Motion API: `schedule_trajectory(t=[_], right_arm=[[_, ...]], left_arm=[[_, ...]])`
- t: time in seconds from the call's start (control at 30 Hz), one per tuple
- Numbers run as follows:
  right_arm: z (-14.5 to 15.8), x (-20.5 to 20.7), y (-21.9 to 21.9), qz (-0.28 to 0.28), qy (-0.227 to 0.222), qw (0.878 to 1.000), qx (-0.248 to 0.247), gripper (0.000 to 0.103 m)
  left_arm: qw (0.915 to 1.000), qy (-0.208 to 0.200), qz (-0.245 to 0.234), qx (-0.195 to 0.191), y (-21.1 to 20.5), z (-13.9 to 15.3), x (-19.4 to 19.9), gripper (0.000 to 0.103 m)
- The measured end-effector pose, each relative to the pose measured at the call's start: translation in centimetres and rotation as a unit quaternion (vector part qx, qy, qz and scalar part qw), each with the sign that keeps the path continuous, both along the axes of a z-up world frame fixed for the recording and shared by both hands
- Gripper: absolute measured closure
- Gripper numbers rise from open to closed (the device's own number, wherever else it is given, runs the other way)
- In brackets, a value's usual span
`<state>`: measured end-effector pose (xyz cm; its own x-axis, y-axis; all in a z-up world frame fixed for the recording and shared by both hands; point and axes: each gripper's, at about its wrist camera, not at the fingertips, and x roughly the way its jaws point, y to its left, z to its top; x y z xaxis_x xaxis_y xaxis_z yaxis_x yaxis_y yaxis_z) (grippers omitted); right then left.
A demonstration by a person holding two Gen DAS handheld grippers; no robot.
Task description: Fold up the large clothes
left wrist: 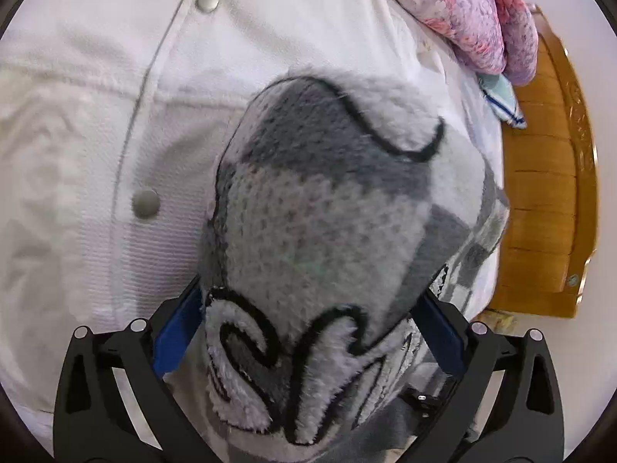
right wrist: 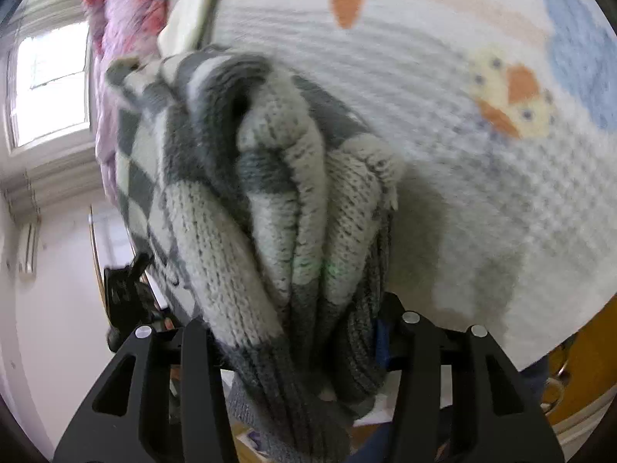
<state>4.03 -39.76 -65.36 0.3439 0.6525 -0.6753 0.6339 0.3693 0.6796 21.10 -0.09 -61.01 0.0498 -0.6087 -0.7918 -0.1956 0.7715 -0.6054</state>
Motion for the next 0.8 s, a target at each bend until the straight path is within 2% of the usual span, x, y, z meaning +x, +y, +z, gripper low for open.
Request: schedule_trajectory(t=[0.07, 0.13, 0.2, 0.3, 0.43, 0.63, 0.8], right_arm=[[1.3, 0.7, 0.7, 0.015, 0.005, 0.999, -0.031, 0.06], [3.0, 1.0, 1.1, 0.025, 0.007, 0.998, -0.053, 0.063], [5.6, 1.6, 1.7, 0.05, -0.004, 0.995, -0.083, 0.064], [9.1, 2.6, 2.6, 0.092, -0.031, 0.989, -0.115, 0.066], [12.9, 3.2, 2.5, 0.123, -0.072, 0.979, -0.142, 0.068], [16.7, 4.2, -3.3, 0.143, -0.102, 0.967, -0.182, 0.068], [16.6, 3.5, -10.7, 0.14, -0.103, 0.963, -0.205, 0.068]], left_arm=[[0.9996, -0.02, -0.008, 0.019, -0.4, 0.9, -0.2, 0.017], [0.999, -0.032, -0.013, 0.029, -0.3, 2.2, -0.7, 0.024], [0.9992, -0.032, -0.018, 0.014, 0.3, 3.4, -1.1, 0.027], [0.9987, -0.04, -0.027, 0.015, 0.1, 5.1, -0.8, 0.029], [0.9966, -0.076, -0.03, 0.006, -0.9, 8.7, -1.1, 0.03], [0.9946, -0.094, -0.021, -0.038, -6.0, 10.9, -2.1, 0.03], [0.9931, -0.098, -0.028, -0.059, -14.4, 10.8, -2.4, 0.03]])
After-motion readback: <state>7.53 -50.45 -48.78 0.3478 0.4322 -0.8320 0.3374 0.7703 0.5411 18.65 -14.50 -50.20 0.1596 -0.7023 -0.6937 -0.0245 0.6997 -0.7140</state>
